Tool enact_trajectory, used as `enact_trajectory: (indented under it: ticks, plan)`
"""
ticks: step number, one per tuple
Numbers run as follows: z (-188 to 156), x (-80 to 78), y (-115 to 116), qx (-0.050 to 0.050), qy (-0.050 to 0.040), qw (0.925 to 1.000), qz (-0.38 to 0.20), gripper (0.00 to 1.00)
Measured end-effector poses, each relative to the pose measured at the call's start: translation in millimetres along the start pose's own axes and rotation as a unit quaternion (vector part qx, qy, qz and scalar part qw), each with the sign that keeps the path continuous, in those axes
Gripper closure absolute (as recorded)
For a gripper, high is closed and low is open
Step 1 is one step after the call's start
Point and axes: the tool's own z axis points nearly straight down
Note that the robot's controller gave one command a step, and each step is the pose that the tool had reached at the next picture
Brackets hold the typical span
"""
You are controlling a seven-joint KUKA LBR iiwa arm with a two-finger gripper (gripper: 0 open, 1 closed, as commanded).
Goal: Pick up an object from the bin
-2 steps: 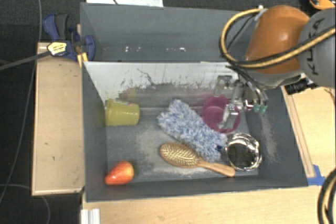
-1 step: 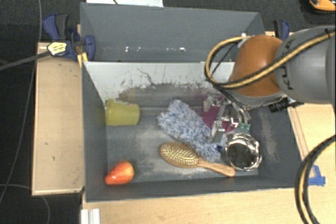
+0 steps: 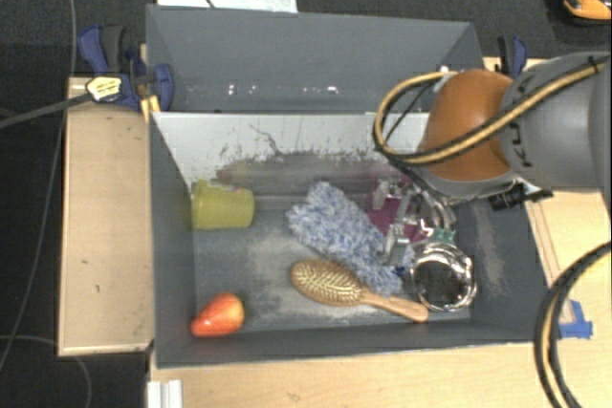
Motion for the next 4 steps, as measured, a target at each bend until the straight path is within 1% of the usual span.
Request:
enact_trajectory:
  ticks: [1, 2, 3, 4]
  plan:
    - [-7.5, -13.3, -0.6, 0.000, 0.0011, 0.9930, -0.118, 1.00]
    - [-7.4, -13.3, -0.6, 0.000, 0.0011, 0.9931, -0.118, 1.00]
    - [13.8, 9.7, -2.4, 0.000, -0.0062, 0.9958, -0.091, 1.00]
    - [14.6, 6.8, -5.1, 0.000, -0.0089, 0.9488, -0.316, 1.00]
